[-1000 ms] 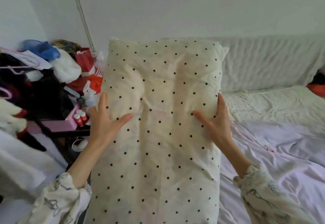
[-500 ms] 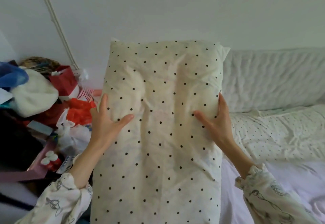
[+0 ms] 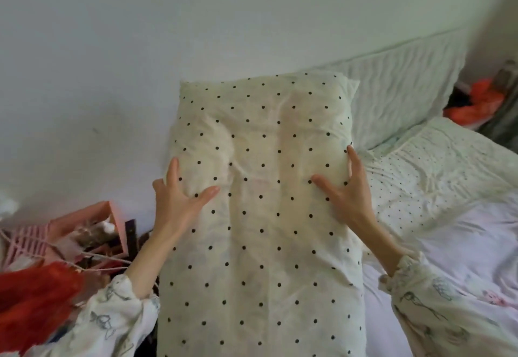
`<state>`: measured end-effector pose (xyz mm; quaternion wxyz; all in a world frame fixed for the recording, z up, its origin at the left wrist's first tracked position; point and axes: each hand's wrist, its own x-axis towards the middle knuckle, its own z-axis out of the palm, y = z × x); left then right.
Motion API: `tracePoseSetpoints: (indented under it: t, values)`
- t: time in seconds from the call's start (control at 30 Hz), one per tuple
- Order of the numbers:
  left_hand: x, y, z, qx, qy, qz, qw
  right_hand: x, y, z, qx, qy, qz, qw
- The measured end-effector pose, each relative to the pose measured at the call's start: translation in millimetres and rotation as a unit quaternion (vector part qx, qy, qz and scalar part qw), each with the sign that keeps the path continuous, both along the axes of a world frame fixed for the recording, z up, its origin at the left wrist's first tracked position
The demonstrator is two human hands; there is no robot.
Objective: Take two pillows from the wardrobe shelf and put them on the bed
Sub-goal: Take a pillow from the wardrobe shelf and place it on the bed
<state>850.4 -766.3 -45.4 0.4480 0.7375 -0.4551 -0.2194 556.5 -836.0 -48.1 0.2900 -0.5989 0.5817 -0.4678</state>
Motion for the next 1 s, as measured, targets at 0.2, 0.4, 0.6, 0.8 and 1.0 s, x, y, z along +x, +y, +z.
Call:
tracePoseSetpoints:
  t: [0.2, 0.4, 0.6, 0.8, 1.0]
  values:
    - [-6.7, -90.4, -12.2, 0.016, -0.005, -0.103, 0.995, -18.2, -27.9, -17.8, 0.005, 0.000, -0.104, 0.995]
    - [-48.9, -170.2, -31.2, 0.037, -0.010, -0.171, 0.985, -54.2, -59.1, -45.8, 0.018, 0.009, -0.185, 0.982]
    - [-104.6, -260.9, -45.7, 0.058, -0.070, -0.223, 0.971, -99.8, -113.7, -84.5, 0.055, -0.021, -0.230, 0.971]
    - [-161.3, -342.7, -68.7, 0.093, -0.135, -0.280, 0.946, -138.1, -159.5, -131.4, 0.115, -0.020, -0.277, 0.954]
    - [-203.9, -417.2, -100.6, 0.114, -0.200, -0.333, 0.914, -158.0, -197.8, -177.4, 0.174, -0.047, -0.310, 0.933]
